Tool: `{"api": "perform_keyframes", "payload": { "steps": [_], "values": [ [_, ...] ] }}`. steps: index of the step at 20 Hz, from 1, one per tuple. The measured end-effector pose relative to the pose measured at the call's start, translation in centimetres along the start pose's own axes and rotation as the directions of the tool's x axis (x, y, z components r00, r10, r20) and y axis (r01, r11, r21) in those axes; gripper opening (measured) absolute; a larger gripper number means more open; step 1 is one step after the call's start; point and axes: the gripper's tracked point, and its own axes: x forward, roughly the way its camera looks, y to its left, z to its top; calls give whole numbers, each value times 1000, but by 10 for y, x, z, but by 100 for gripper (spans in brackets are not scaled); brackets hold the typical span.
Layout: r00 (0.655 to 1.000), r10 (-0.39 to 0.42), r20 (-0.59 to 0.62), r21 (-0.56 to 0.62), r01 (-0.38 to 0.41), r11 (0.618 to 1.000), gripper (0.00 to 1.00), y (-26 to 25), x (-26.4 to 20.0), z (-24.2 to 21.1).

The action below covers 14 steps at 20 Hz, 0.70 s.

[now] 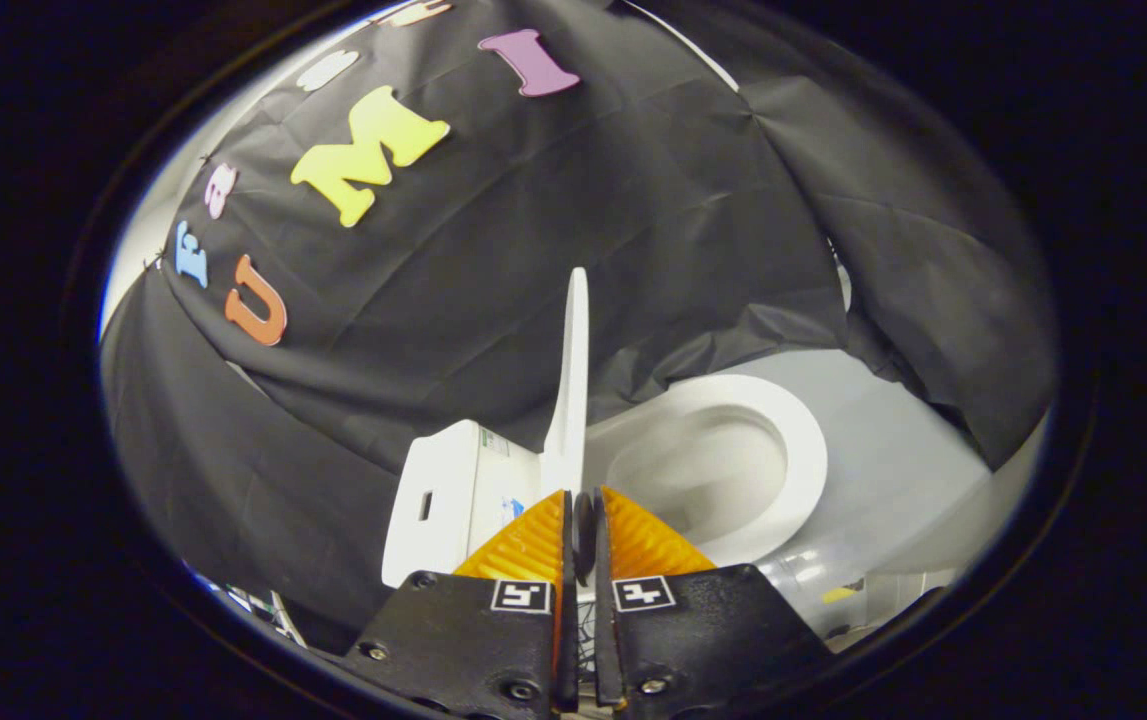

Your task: Open the toilet lid.

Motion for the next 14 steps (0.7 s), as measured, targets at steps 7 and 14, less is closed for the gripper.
{"api": "perform_keyframes", "payload": {
  "steps": [7, 14],
  "values": [
    [1000, -18, 20, -129, 20, 991, 12, 52, -5, -9],
    [997, -57, 48, -258, 67, 964, 13, 96, 0, -17]
  ]
}}
